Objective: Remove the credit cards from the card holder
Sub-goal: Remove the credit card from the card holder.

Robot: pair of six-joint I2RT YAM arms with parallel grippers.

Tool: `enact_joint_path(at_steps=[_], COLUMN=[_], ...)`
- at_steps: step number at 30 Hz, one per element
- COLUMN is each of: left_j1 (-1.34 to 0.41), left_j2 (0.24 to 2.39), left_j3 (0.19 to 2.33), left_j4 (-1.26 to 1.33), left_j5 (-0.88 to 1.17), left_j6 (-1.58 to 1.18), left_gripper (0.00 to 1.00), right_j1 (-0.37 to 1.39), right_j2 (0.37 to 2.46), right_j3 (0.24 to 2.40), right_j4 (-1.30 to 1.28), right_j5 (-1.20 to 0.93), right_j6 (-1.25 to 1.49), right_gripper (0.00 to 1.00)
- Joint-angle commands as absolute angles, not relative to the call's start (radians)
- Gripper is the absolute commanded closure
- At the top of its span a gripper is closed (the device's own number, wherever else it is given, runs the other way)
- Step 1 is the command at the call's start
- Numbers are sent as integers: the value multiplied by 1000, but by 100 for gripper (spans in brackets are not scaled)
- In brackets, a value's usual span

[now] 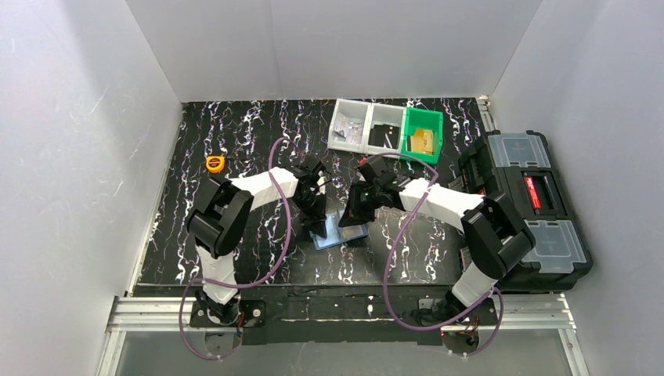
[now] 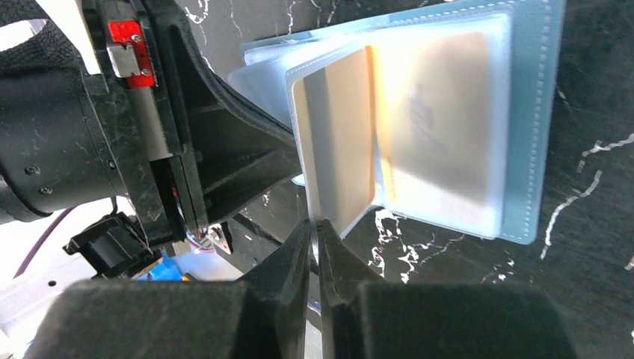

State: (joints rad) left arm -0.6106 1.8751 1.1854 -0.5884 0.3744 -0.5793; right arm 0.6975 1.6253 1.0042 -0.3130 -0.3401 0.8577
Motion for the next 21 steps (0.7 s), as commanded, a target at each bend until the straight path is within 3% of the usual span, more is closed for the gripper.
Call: enact_joint_path(at_steps=[1, 9, 21], left_j1=[-610, -594, -548], left_j2=[1872, 1797, 1642], left_j3=[1160, 1170, 1132], left_j4=[-606, -661, -721], left_j5=[337, 292, 258], left_j6=[-560, -557, -547], left_gripper=[100, 96, 91], right_j1=[725, 741, 750], right_j2=[1662, 1712, 1762], right_j3=[1075, 1110, 1116], right_j4=[-290, -292, -258], right_j5=[-365, -367, -393], right_j6=[859, 864, 884], right_gripper=[83, 69, 57])
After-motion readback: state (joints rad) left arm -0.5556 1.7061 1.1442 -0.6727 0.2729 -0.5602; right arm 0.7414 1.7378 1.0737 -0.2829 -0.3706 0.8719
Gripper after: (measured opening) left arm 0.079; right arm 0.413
